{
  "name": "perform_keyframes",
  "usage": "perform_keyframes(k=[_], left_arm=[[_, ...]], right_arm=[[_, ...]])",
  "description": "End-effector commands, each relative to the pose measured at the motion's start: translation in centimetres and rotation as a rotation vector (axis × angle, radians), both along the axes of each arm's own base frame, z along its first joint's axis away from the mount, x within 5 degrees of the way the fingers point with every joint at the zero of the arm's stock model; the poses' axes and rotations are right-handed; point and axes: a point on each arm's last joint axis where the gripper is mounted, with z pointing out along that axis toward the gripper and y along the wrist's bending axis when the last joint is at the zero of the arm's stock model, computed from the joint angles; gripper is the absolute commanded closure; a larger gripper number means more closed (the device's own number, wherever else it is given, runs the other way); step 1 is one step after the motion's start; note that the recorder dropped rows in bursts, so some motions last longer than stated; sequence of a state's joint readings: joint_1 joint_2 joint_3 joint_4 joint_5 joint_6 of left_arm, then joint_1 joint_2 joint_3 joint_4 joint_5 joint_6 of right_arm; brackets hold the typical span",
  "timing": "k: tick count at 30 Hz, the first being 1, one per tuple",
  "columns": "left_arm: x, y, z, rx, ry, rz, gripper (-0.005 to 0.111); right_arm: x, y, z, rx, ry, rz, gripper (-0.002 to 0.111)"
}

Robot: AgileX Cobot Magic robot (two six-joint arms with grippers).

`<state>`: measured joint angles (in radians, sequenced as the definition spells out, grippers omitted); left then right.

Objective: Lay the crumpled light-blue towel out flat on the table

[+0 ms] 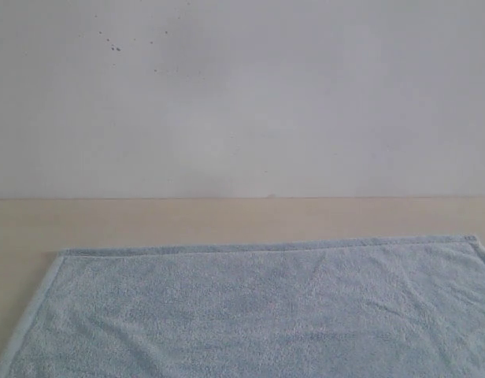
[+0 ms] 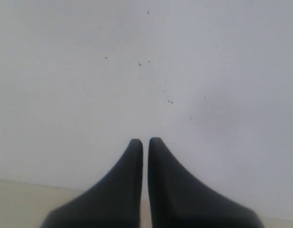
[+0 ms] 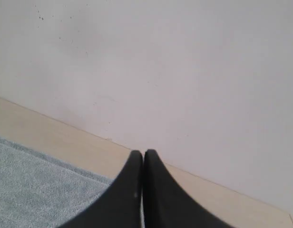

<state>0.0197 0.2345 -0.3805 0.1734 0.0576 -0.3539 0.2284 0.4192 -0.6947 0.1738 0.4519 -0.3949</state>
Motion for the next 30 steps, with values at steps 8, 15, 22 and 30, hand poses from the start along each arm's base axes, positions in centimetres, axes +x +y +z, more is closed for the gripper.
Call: perform_keyframes(k=[8,15,22,30], left_arm=[[-0.7,-0.9,-0.3,0.043,0.027,-0.162,0.103],[0.5,-1.3,-2.6,0.141,0.032,-0.167,0.103],[1.9,-1.6,-5.8,0.203,0.167,-0.176,0.103],[2.2,-1.5,-9.1,0.179,0.308,-0.180,0.103]], right_arm=[[-8.6,-2.0,0.3,0.108,-0.250,0.002,0.108],[-6.9,-1.9,-3.6,0.083,-0.311,-0.034,0.108],[-3.7,-1.3,-8.7,0.114,-0.195,-0.046,0.108],[-2.1,-1.0,-13.2,0.199,-0.049,-0.059,0.108]])
